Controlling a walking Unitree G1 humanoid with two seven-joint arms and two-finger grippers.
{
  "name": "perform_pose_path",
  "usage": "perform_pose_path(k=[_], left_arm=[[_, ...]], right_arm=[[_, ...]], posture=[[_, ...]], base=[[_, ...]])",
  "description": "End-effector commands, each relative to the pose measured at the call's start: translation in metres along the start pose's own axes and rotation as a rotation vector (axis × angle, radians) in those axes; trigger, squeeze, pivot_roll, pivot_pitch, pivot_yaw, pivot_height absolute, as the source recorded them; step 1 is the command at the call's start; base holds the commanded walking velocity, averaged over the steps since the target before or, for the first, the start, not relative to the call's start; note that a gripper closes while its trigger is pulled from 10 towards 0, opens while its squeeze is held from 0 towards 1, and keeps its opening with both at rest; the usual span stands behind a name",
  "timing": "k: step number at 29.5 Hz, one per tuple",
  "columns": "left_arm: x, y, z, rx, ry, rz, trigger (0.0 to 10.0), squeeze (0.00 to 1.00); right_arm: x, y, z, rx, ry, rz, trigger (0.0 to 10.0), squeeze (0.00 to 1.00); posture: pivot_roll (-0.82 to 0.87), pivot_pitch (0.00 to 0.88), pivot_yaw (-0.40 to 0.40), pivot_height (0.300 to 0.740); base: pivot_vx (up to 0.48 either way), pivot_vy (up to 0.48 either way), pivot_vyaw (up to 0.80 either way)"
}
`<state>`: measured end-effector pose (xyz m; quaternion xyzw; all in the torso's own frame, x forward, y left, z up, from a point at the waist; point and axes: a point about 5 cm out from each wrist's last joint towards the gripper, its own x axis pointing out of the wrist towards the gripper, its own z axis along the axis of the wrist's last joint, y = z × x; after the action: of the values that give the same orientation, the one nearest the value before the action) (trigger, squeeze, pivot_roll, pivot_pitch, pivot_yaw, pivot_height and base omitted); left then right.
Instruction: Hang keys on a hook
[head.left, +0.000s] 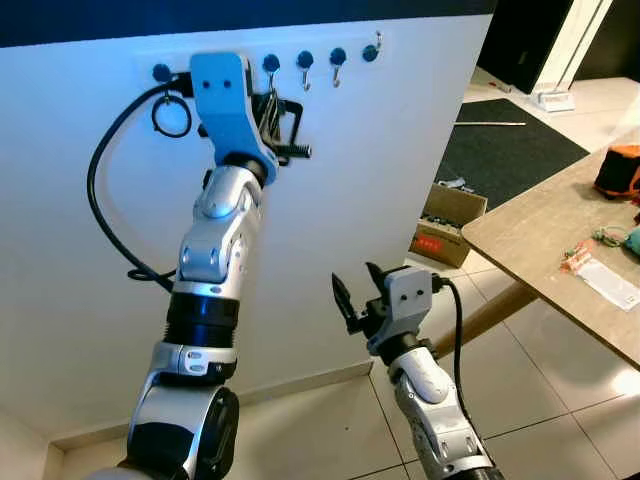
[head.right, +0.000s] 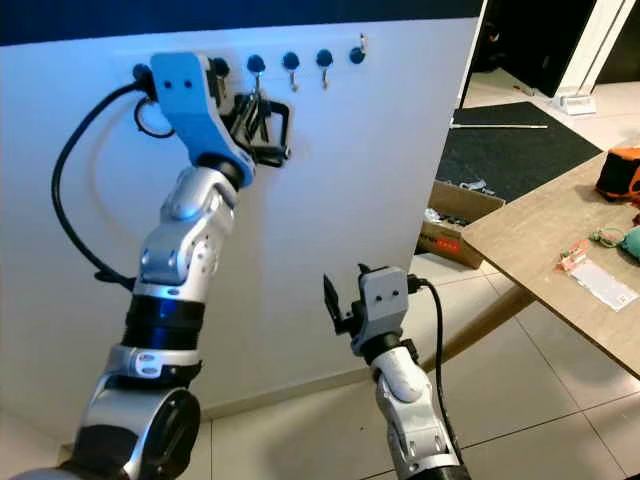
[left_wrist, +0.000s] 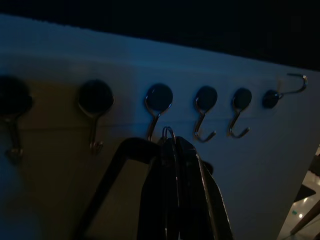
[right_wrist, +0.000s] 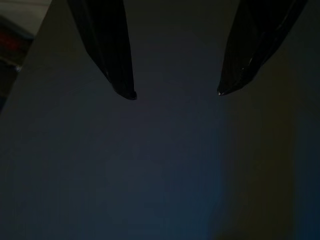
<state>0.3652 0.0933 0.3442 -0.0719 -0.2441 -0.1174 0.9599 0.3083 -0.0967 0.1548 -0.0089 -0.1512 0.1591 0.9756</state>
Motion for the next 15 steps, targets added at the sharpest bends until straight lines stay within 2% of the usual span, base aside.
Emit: perform_pose_path(k=[1, 9, 15], left_arm=[[0.002, 0.001, 0.000, -0.018, -0.003, -0.004, 10.0, 0.00], [0.001, 0.015, 0.003, -0.046, -0.019, 0.013, 10.0, 0.00], [0.000, 0.026, 0.003, -0.048, -0.035, 0.050, 10.0, 0.00]], right_arm=[[-0.003, -0.004, 0.000, 0.004, 0.008, -0.021, 10.0, 0.00], [-0.002, -0.014, 0.005, -0.010, -0.006, -0.047, 10.0, 0.00], [-0.001, -0.011, 0.004, -0.011, 0.001, -0.032, 10.0, 0.00]], posture=[[0.08, 0.195, 0.050, 0.740], [0.07, 0.191, 0.047, 0.740], [0.08, 0.186, 0.034, 0.740]], base=[[0.000, 0.000, 0.00], [0.000, 0.000, 0.00], [0.000, 0.000, 0.00]])
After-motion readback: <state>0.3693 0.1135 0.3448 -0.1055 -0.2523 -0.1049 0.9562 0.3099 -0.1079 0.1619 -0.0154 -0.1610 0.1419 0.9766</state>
